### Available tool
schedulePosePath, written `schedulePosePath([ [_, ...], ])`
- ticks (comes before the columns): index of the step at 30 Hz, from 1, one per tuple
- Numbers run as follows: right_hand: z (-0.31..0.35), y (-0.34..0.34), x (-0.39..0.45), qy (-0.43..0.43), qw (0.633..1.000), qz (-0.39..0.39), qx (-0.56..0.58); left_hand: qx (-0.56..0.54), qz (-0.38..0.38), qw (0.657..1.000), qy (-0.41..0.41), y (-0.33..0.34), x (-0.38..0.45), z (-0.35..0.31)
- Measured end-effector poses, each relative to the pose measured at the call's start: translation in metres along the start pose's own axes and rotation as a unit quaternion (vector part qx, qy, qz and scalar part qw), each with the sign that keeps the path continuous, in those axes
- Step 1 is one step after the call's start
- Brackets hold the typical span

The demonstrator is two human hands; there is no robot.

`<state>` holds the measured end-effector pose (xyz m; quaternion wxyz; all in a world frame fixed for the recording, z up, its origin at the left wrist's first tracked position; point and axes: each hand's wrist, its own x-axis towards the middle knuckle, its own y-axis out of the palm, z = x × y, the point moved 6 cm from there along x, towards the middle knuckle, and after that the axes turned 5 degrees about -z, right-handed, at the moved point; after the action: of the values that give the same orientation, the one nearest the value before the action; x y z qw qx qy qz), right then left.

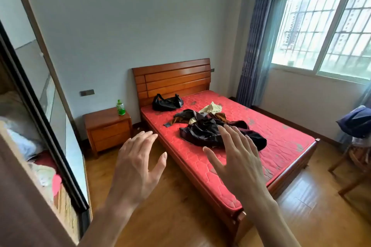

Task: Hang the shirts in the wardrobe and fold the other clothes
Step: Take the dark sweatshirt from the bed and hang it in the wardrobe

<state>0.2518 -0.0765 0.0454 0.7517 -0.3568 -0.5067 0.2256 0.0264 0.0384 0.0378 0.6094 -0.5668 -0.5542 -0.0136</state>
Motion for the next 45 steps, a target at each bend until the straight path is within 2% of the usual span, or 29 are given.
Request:
schedulePosePath([
  [12, -0.028, 0.085, 0.097, -0.002, 1.000, -0.001, -0.007, -0.011, 0.013, 1.000, 0.015, 0.093, 0.100, 0.035],
  [25, -0.025, 0.197, 0.232, 0.049, 0.999, -0.007, -0.017, -0.047, 0.037, 0.997, 0.057, 0.203, 0.243, 0.113],
  [36, -0.047, 0.261, 0.294, 0.097, 0.995, 0.006, -0.024, -0.062, 0.080, 0.991, 0.092, 0.289, 0.305, 0.146],
  [45, -0.090, 0.325, 0.356, 0.113, 0.993, 0.018, -0.031, -0.075, 0.098, 0.987, 0.100, 0.376, 0.365, 0.156],
])
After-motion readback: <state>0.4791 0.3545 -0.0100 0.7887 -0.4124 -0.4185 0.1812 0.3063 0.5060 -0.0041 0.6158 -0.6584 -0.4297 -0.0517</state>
